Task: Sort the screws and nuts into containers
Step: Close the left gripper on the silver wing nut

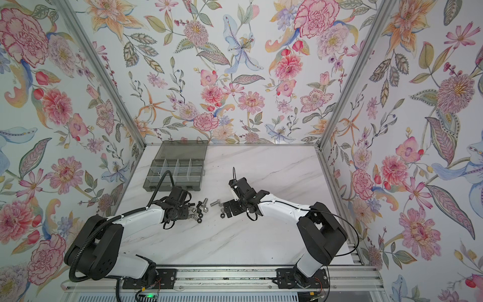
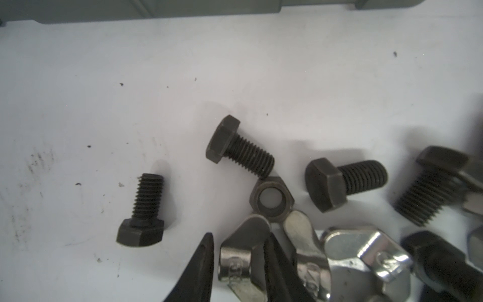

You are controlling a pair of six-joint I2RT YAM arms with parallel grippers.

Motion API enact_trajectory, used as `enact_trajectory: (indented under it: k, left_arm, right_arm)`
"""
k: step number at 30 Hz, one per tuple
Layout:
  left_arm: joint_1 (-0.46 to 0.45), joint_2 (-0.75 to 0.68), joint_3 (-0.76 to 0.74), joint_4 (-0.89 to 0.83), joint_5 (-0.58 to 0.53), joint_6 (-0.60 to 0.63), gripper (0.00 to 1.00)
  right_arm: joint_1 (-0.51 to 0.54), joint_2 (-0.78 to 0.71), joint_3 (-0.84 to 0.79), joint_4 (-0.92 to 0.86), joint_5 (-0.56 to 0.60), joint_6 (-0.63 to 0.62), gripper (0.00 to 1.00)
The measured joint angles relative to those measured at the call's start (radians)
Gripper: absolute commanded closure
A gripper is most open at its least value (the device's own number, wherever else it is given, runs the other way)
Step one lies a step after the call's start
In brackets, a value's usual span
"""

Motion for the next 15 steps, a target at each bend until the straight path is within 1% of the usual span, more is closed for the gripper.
enact_trajectory:
  k: [5,15]
  left_arm:
    - [0.000,0.000,0.000,0.000,0.000,0.000,0.72]
    - [0.000,-0.013,0.000,-0.008,-0.003,0.008,0.89]
  right_arm:
    - [0.000,0.002,0.000,0.000,0.000,0.000,0.01]
    - [0.006,0.002,0.000,0.000,0.000,0.000,0.01]
